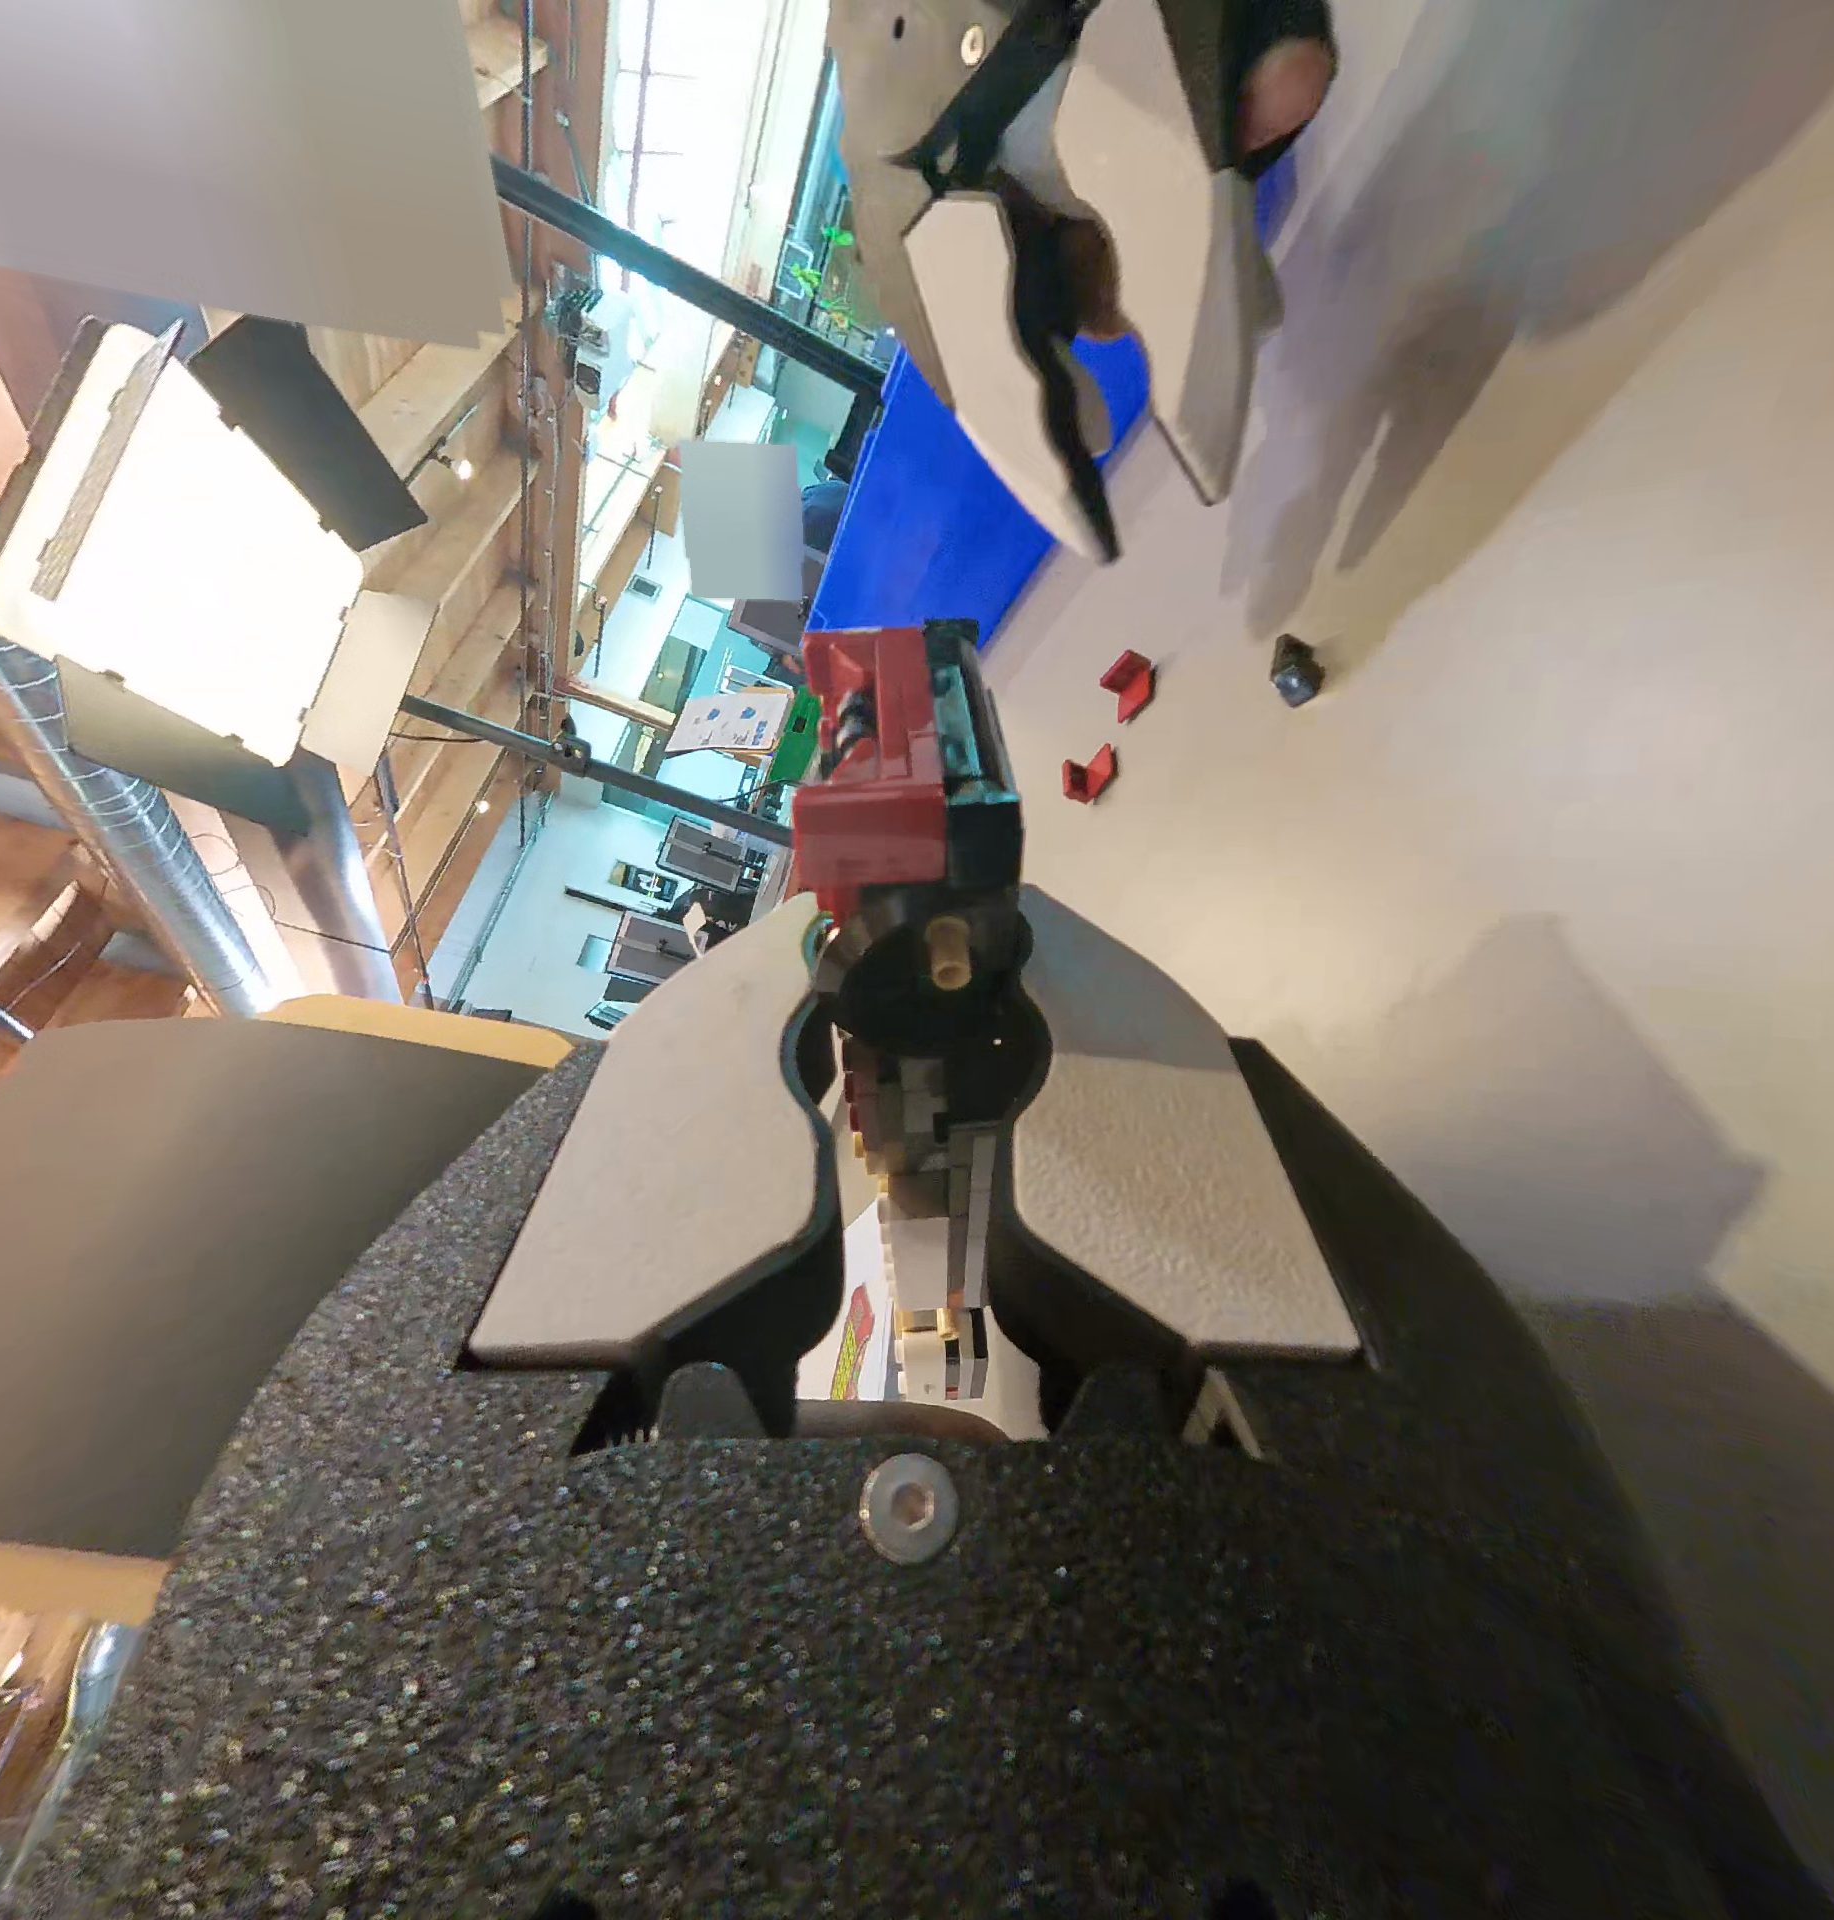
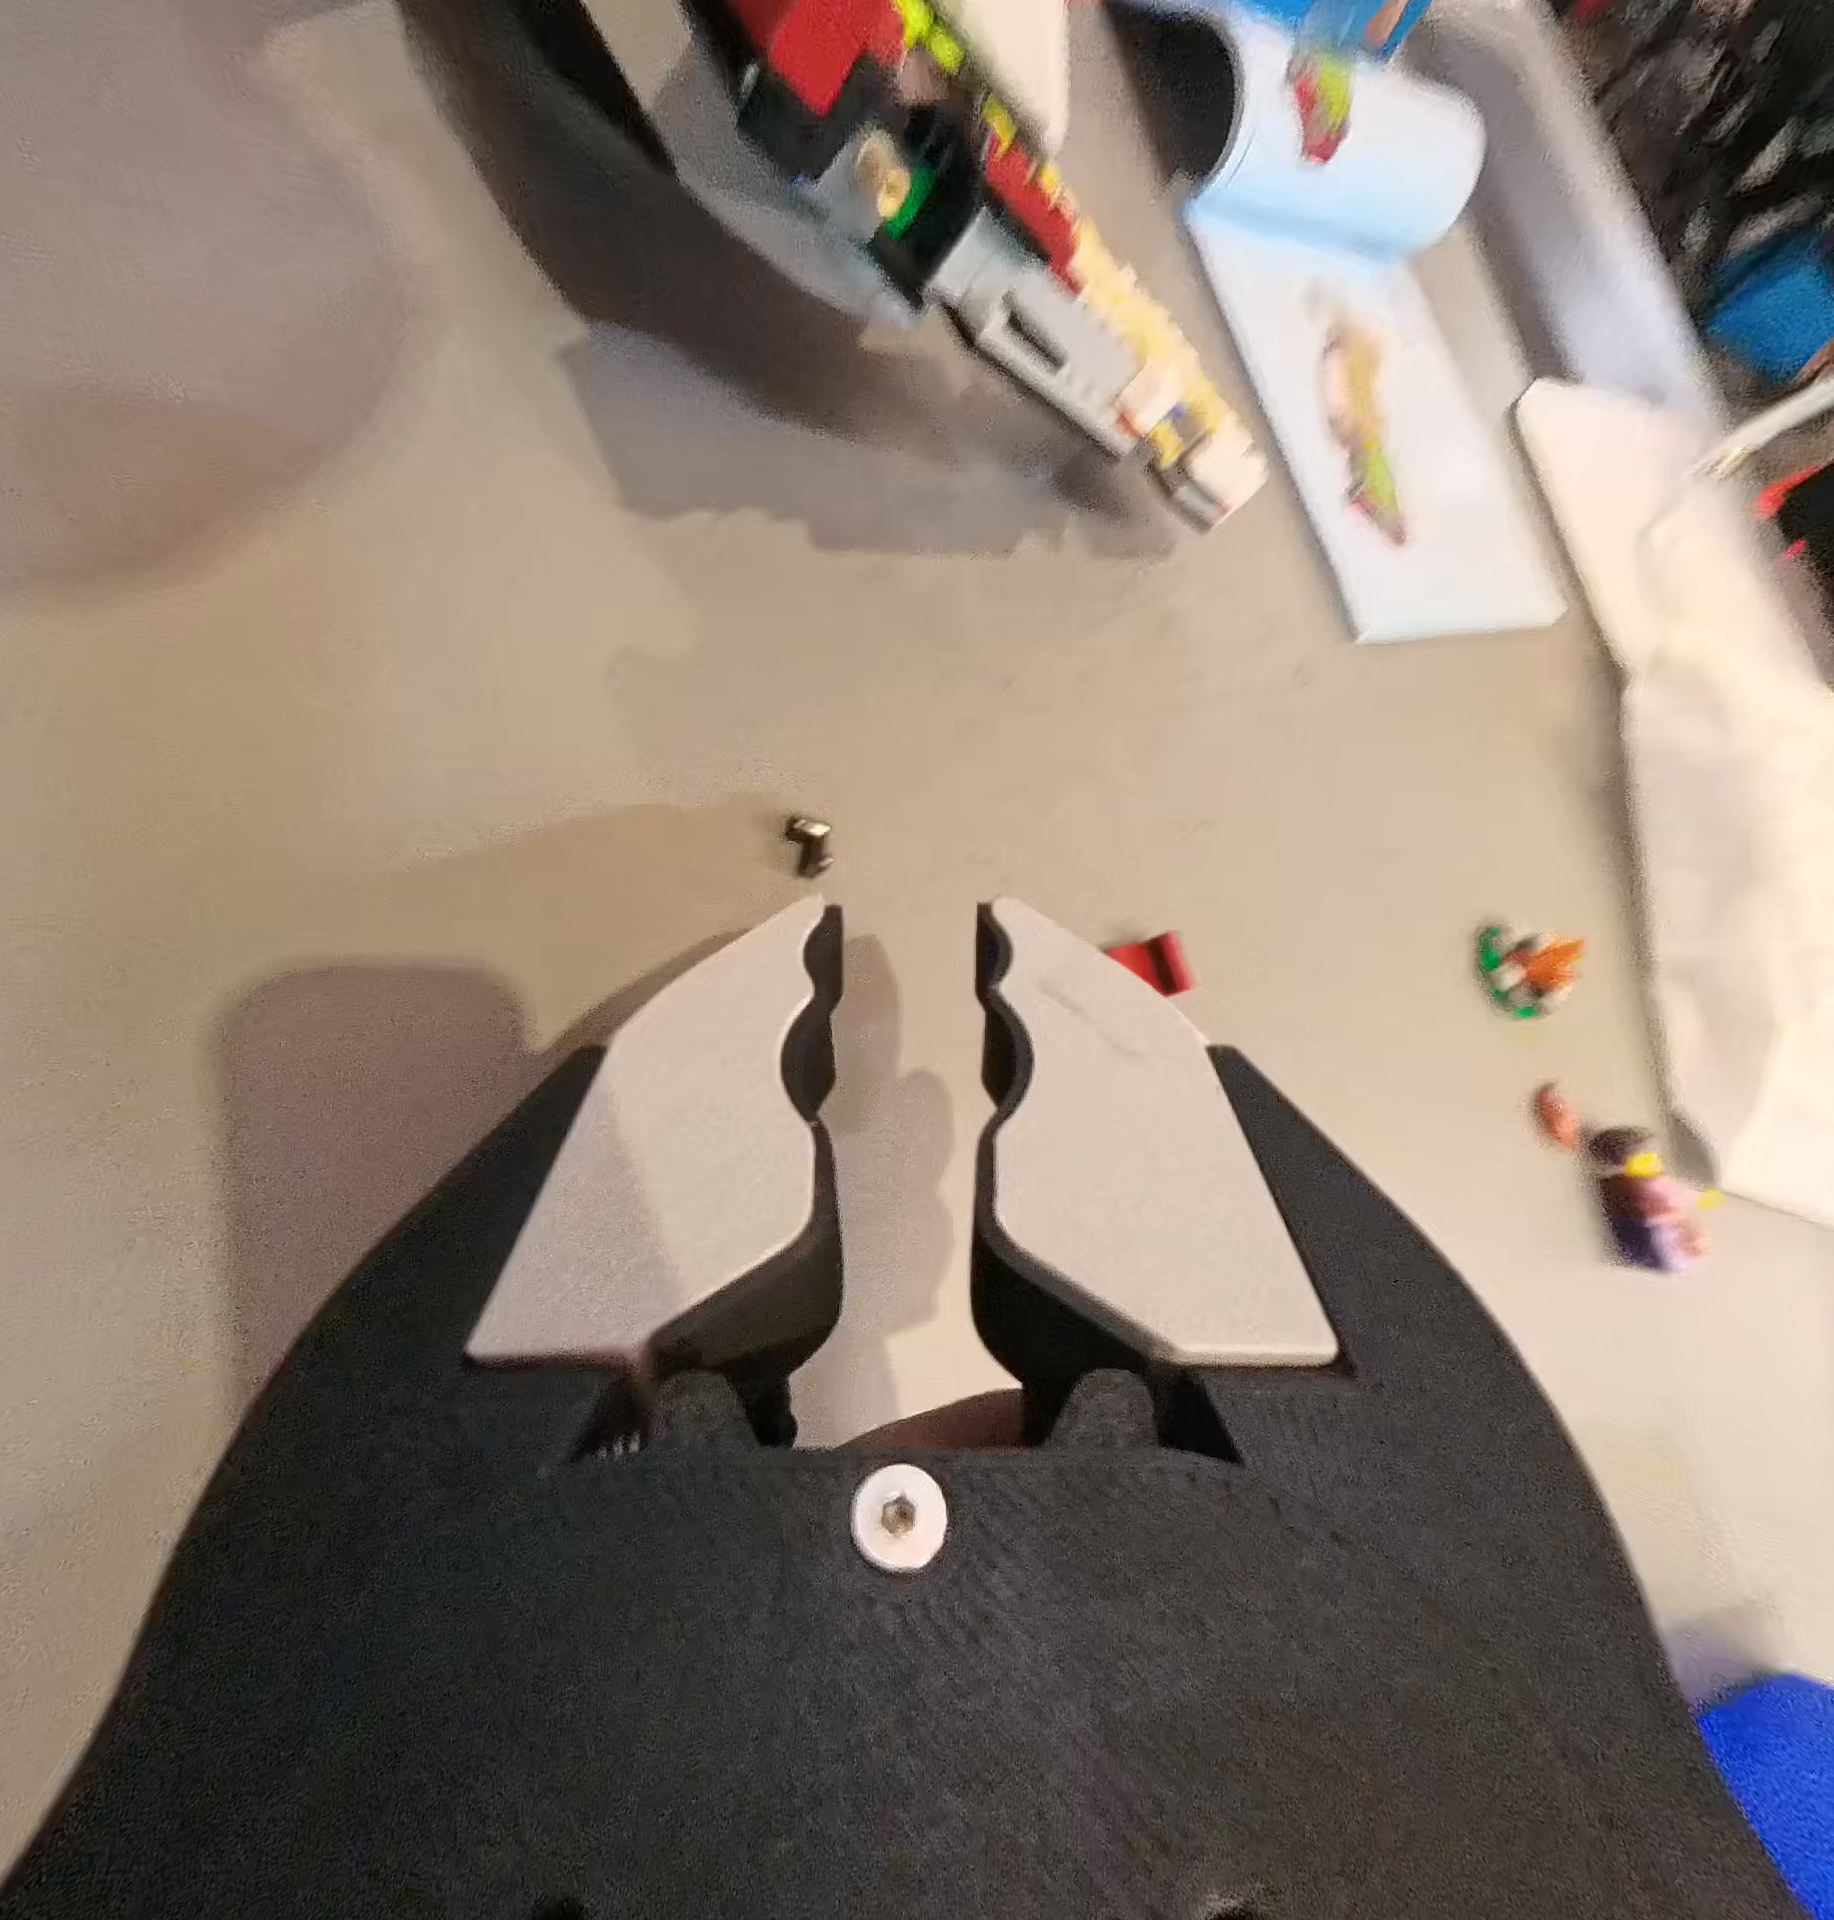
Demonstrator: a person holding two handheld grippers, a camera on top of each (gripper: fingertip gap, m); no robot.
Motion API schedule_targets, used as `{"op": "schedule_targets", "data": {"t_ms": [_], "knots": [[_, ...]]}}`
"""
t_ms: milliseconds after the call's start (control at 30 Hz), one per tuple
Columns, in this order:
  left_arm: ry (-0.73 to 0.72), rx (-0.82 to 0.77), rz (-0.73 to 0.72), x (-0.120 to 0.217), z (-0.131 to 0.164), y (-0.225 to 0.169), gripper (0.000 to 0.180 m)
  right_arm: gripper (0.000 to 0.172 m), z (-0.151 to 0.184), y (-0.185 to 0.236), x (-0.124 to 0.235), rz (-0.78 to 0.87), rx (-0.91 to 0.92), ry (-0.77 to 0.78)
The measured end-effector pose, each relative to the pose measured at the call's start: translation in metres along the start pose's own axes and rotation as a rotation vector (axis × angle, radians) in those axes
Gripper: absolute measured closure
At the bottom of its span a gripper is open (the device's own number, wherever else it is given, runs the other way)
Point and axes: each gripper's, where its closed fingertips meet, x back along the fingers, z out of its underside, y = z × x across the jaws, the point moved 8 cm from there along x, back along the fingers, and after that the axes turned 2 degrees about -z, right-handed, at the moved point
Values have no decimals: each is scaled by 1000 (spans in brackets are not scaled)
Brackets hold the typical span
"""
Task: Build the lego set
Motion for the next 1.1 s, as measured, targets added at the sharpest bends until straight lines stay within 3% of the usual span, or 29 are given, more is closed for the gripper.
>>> {"op": "schedule_targets", "data": {"t_ms": [233,400,633,900,1100], "knots": [[10,-85,45,-2,-4,-12,153,152,0,8,-33,-48,-103,149],[12,-92,57,-2,-5,-13,152,172,-3,4,-44,-86,-103,163],[33,-92,81,-2,1,-15,152,170,-5,-4,-48,-6,-71,156],[48,-124,72,-1,3,-15,152,147,-14,9,-41,-36,-311,147],[47,-132,77,-2,4,-16,152,154,-19,17,-45,58,-341,164]]}}
